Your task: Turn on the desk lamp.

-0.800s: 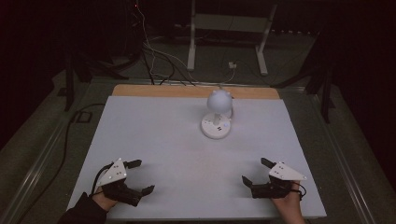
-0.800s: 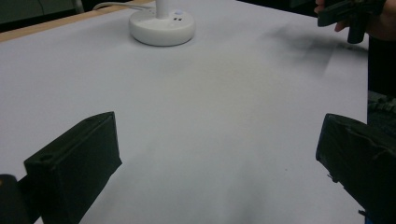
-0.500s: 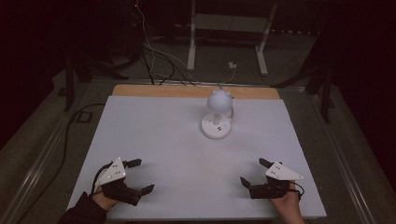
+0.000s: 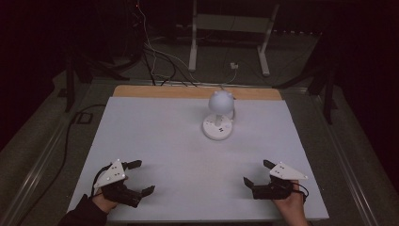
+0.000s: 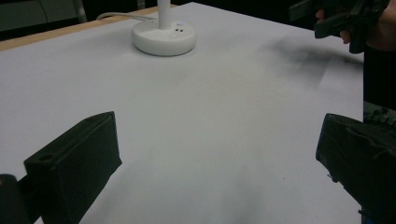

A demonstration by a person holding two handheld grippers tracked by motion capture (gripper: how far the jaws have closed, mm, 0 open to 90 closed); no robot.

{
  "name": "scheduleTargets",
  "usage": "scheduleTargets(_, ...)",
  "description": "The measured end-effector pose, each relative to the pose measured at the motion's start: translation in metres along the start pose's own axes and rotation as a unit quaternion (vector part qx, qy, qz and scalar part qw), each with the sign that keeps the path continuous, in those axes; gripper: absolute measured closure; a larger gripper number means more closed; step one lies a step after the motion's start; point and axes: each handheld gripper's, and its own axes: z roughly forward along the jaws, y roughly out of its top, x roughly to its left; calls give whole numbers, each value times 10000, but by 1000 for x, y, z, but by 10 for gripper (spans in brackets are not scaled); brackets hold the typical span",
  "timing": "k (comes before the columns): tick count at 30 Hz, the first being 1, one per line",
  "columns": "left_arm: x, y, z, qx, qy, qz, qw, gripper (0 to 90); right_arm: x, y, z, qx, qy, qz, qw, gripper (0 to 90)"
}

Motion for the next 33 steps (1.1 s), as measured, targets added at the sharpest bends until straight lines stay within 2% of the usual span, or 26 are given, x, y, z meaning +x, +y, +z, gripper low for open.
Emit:
scheduleTargets(11, 0, 0, 0, -15, -63, -39, 10000, 2, 5, 15, -3, 41, 24, 113, 9999, 0)
scheduleTargets(24, 0, 0, 0, -11, -59, -42, 10000, 2, 2, 52, -7, -30, -130, 28, 9999, 0)
scheduleTargets(33, 0, 0, 0, -26, -39, -64, 10000, 2, 2, 66, 0, -73, -128, -28, 9999, 0)
